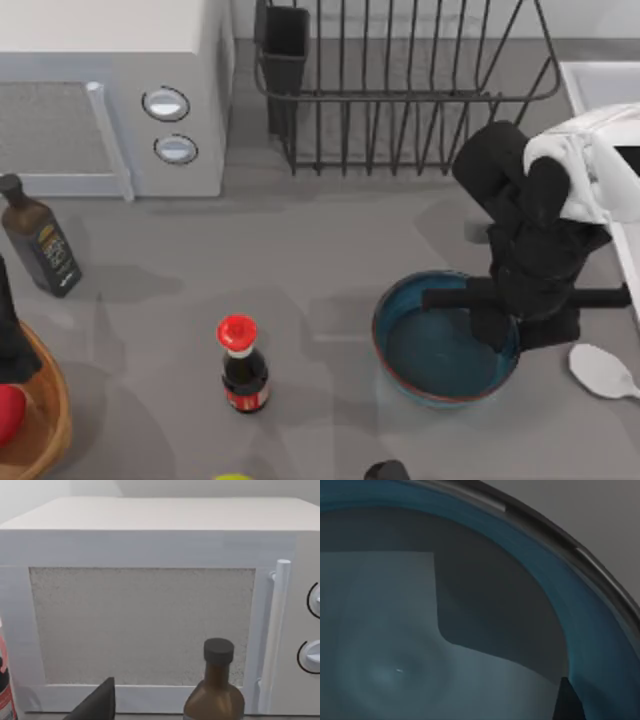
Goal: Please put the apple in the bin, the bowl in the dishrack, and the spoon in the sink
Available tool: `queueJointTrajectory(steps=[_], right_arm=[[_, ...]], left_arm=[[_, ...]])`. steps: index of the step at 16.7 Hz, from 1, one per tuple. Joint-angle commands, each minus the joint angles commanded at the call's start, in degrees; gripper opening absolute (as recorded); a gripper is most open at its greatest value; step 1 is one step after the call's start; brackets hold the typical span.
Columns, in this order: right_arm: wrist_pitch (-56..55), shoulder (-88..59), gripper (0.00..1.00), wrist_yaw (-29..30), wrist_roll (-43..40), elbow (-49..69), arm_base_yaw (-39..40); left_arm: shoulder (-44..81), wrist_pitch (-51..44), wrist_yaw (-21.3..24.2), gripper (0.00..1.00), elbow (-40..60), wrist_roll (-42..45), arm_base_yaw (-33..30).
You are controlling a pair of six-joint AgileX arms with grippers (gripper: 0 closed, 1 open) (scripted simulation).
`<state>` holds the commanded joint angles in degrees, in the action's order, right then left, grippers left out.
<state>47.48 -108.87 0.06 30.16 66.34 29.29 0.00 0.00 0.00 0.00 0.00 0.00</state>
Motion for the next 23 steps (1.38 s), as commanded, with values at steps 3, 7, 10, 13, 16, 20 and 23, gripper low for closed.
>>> queueJointTrajectory(steps=[3, 7, 10, 13, 16, 20, 23], right_arm=[[0.19, 0.13, 0.0, 0.02, -0.02, 0.14, -0.02], [5.42, 1.6, 0.0, 0.01, 0.05, 4.02, -0.09], [12.0, 3.43, 0.0, 0.02, -0.01, 8.55, -0.13], [18.47, 5.44, 0.0, 0.0, -0.16, 12.88, -0.19], [21.92, 6.67, 0.0, 0.0, -0.28, 15.32, -0.23], [21.86, 6.48, 0.0, -0.04, -0.21, 15.23, -0.12], [20.01, 7.01, 0.0, 1.88, -1.16, 15.55, 1.05]], left_arm=[[0.0, 0.0, 0.0, 1.0, 0.0, 0.0, 0.0], [0.0, 0.0, 0.0, 1.0, 0.0, 0.0, 0.0], [0.0, 0.0, 0.0, 1.0, 0.0, 0.0, 0.0], [0.0, 0.0, 0.0, 1.0, 0.0, 0.0, 0.0], [0.0, 0.0, 0.0, 1.0, 0.0, 0.0, 0.0], [0.0, 0.0, 0.0, 1.0, 0.0, 0.0, 0.0], [0.0, 0.0, 0.0, 1.0, 0.0, 0.0, 0.0]])
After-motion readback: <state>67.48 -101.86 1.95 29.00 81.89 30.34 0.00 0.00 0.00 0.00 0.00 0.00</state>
